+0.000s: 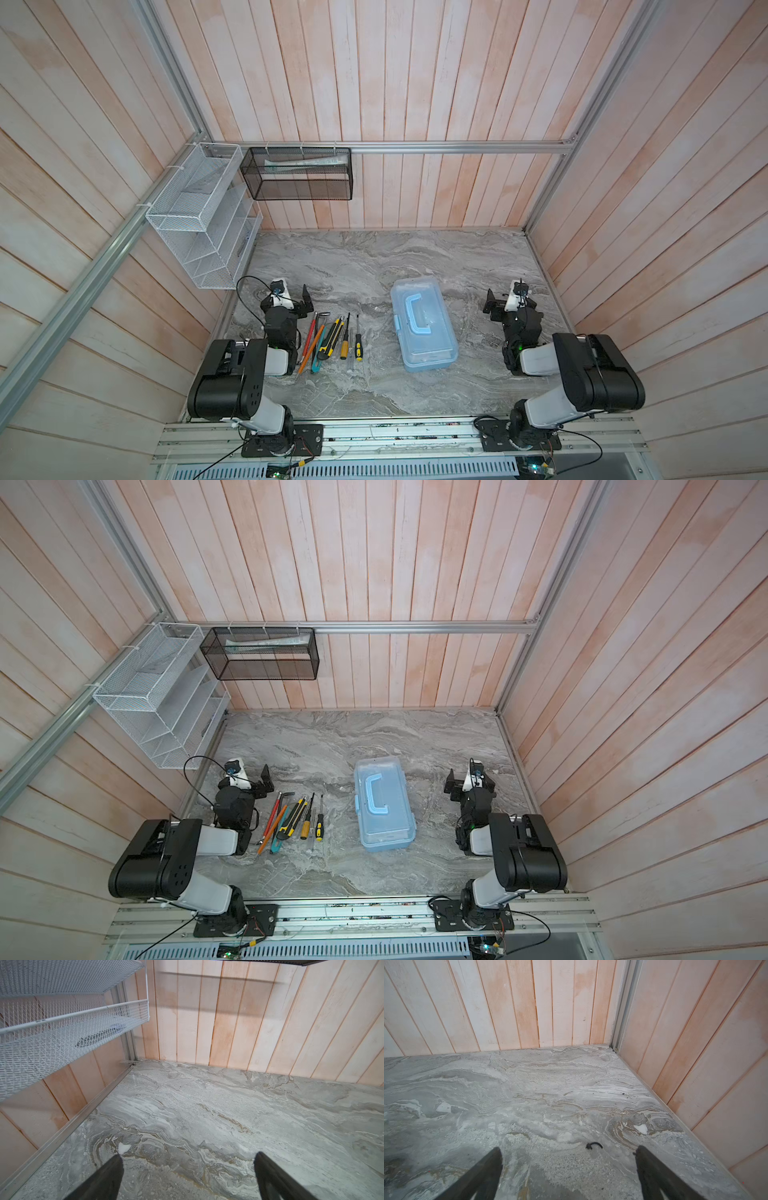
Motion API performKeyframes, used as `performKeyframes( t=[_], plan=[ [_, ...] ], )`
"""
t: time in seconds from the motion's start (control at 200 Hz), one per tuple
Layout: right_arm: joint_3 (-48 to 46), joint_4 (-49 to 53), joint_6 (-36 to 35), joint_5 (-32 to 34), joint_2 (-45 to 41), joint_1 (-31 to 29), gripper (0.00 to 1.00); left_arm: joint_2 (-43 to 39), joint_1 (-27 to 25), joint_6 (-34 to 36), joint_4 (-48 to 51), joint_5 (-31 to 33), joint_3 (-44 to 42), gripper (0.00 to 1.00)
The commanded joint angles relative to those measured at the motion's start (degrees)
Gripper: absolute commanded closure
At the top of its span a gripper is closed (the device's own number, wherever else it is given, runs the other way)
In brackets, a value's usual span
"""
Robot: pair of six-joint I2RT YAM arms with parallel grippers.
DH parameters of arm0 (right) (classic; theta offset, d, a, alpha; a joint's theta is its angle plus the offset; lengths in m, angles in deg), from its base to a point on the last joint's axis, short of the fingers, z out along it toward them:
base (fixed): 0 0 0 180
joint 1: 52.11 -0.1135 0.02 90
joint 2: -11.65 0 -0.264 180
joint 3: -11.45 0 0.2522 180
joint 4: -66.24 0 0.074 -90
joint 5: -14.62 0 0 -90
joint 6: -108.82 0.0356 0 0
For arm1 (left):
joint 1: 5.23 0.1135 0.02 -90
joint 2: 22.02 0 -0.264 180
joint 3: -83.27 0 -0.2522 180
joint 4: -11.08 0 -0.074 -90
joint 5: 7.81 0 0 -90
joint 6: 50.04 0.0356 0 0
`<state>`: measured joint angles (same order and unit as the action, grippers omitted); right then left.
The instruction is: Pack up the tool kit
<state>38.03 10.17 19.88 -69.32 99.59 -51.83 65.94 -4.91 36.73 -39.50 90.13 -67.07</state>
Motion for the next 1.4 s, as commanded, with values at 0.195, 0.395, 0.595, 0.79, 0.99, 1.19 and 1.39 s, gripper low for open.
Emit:
performKeyframes(
  t=[0.195, 0.395, 0.595, 0.79, 0.99, 1.19, 1.39],
  plan=[
    [1.1, 0.3, 0.3, -0.4, -0.6, 0.3, 0.02, 0.4, -0.2, -0.1, -1.0, 0.7, -0.3, 0.00],
    [1.2, 0.4, 0.3, -1.5, -0.5, 0.8, 0.02, 0.4, -0.1, -0.1, -1.0, 0.7, -0.3, 0.00],
    [1.2, 0.7, 0.5, -1.7, -0.6, 1.0, 0.02, 0.4, -0.1, -0.1, -0.9, 0.7, -0.2, 0.00],
    [1.3, 0.7, 0.5, -1.8, -0.6, 1.0, 0.02, 0.4, -0.2, -0.1, -0.9, 0.7, -0.1, 0.00],
    [1.3, 0.8, 0.4, -1.9, -0.6, 1.0, 0.02, 0.4, -0.1, -0.1, -1.0, 0.7, -0.1, 0.00],
    [1.3, 0.8, 0.4, -1.9, -0.6, 1.0, 0.02, 0.4, -0.1, -0.1, -0.9, 0.7, -0.1, 0.00],
    [1.3, 0.8, 0.4, -2.0, -0.6, 1.0, 0.02, 0.3, -0.1, -0.1, -1.1, 0.7, -0.3, 0.00]
  ],
)
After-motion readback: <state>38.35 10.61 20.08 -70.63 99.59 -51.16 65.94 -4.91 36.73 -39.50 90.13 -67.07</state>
